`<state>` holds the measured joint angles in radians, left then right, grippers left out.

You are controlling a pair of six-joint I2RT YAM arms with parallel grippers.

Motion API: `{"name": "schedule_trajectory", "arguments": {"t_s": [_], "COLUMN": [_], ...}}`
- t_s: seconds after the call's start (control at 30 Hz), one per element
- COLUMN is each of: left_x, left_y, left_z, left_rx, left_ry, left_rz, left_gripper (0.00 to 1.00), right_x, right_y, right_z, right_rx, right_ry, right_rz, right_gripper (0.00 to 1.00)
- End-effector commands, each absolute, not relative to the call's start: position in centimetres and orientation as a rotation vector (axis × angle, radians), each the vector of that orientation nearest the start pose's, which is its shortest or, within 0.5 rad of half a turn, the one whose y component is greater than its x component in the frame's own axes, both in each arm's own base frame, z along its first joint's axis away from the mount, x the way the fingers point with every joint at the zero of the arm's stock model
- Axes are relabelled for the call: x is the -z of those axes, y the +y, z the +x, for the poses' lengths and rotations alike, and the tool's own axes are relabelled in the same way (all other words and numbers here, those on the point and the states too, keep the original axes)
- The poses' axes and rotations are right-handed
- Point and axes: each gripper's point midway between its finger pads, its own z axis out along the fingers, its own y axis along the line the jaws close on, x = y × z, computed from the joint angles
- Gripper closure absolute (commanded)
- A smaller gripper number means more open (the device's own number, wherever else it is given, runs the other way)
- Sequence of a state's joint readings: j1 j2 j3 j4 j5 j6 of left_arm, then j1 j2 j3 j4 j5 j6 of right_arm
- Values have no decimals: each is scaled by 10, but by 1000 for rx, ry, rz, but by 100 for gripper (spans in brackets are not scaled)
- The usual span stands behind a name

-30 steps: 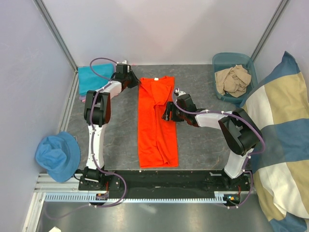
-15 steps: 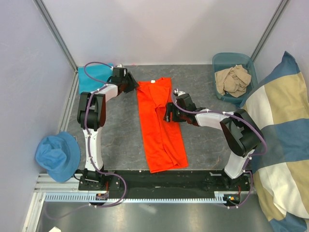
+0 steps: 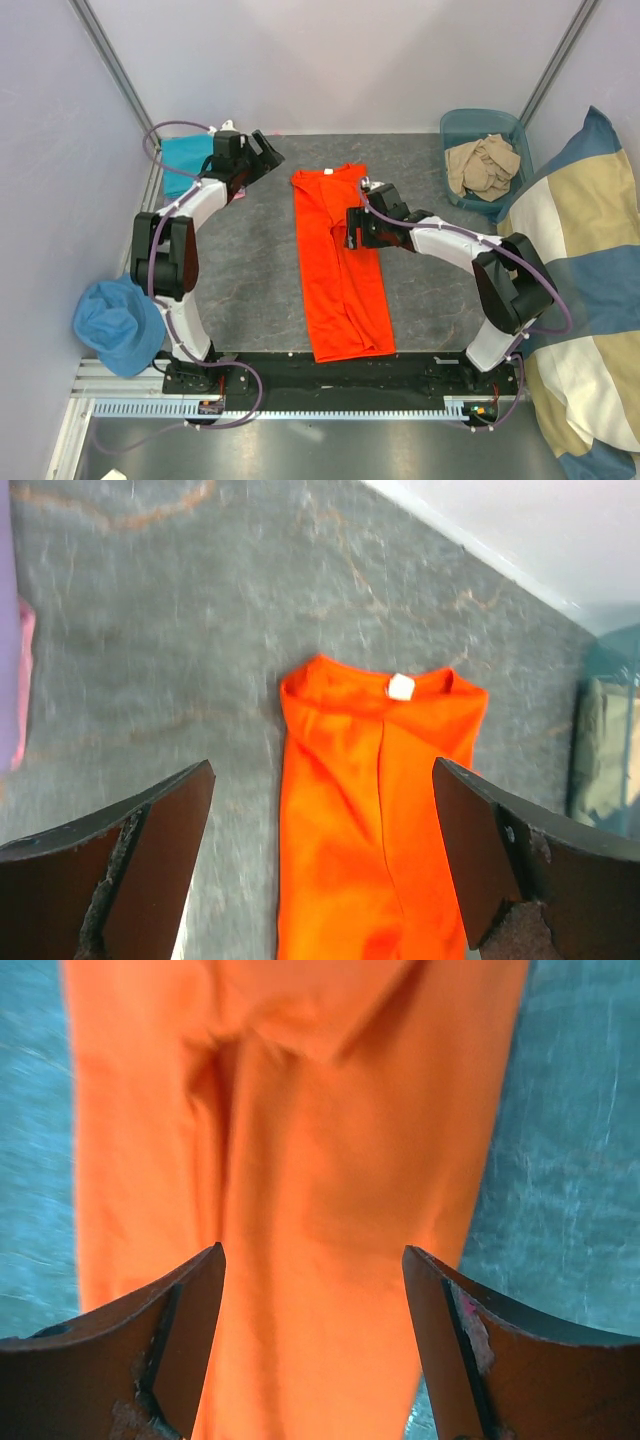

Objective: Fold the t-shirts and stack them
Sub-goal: Grab the bottom of the folded rectangular tshirt with both arms

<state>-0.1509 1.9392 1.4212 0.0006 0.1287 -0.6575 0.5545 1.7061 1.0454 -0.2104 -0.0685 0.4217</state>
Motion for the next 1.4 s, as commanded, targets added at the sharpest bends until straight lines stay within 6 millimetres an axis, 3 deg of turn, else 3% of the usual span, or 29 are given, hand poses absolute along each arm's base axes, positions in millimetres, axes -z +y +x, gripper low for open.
{"name": "schedule_trajectory", "arguments": {"t_s": [0.0,0.03,0.1,0.13,0.17,0.2,0.23,0.27,0.3,0.33,0.37,0.4,0.43,0.47,0.5,0.53,0.57,0.6,0.67,0.7,0.83,0.9,0.93,0.97,1.0,1.03,1.17,1.27,1.37], "left_x": [-138,-149,-131,-131,-135,-122,-121,-124,-112,-109,-111,-100,-96,-91,-82,-77,-69,-66,-60,-58,-51,-57,-64,-75,-83,-90,-132,-139,-130], "left_y": [-143,-150,-171,-180,-189,-208,-217,-225,-241,-248,-254,-267,-270,-273,-275,-275,-271,-270,-266,-266,-261,-260,-259,-261,-261,-260,-258,-255,-254], "left_z": [505,499,473,464,455,434,425,415,394,384,375,357,350,344,334,329,323,321,318,316,311,313,315,321,326,331,365,383,389], "left_rx": [695,724,753,768,784,799,807,818,828,829,830,828,811,810,811,818,812,806,790,791,772,770,761,764,758,744,799,841,863], "left_ry": [2084,2054,2100,2106,2102,2148,2157,2156,2196,2203,2204,2237,2247,2261,2291,2309,2328,2335,2350,2360,2381,2366,2347,2323,2302,2285,2187,2169,2182], "left_rz": [-516,-496,-463,-439,-411,-366,-339,-313,-268,-244,-217,-168,-150,-141,-131,-138,-144,-148,-149,-144,-163,-171,-175,-171,-169,-162,-194,-231,-255], "left_gripper": [2,2,3,3,4,4,5,5,5,5,5,5,5,5,6,6,6,6,6,6,6,6,6,6,6,6,5,5,6], "right_x": [-112,-115,-130,-127,-142,-145,-137,-153,-154,-141,-158,-137,-135,-150,-126,-122,-134,-110,-110,-94,-87,-91,-81,-81,-96,-90,-109,-127,-142], "right_y": [259,260,264,264,267,268,269,271,274,276,277,281,283,287,291,296,300,309,318,323,346,347,342,338,334,327,313,309,314], "right_z": [360,362,376,381,395,401,408,424,431,440,459,466,474,492,497,503,518,516,527,528,521,516,510,511,513,510,511,511,510], "right_rx": [-560,-557,-541,-525,-522,-514,-501,-498,-499,-487,-486,-486,-487,-500,-506,-527,-552,-609,-667,-701,-884,-905,-897,-859,-823,-789,-706,-689,-724], "right_ry": [2377,2371,2333,2337,2299,2296,2312,2269,2262,2283,2239,2281,2278,2233,2271,2268,2231,2271,2246,2265,2246,2244,2272,2273,2243,2265,2241,2214,2186], "right_rz": [-240,-257,-266,-274,-286,-293,-302,-310,-322,-331,-334,-359,-375,-382,-431,-455,-464,-514,-540,-555,-613,-615,-609,-591,-577,-564,-548,-536,-538], "right_gripper": [19,19,18,16,16,16,15,15,14,13,13,13,13,13,13,13,13,13,13,13,13,13,13,14,13,12,11,10,10]}}
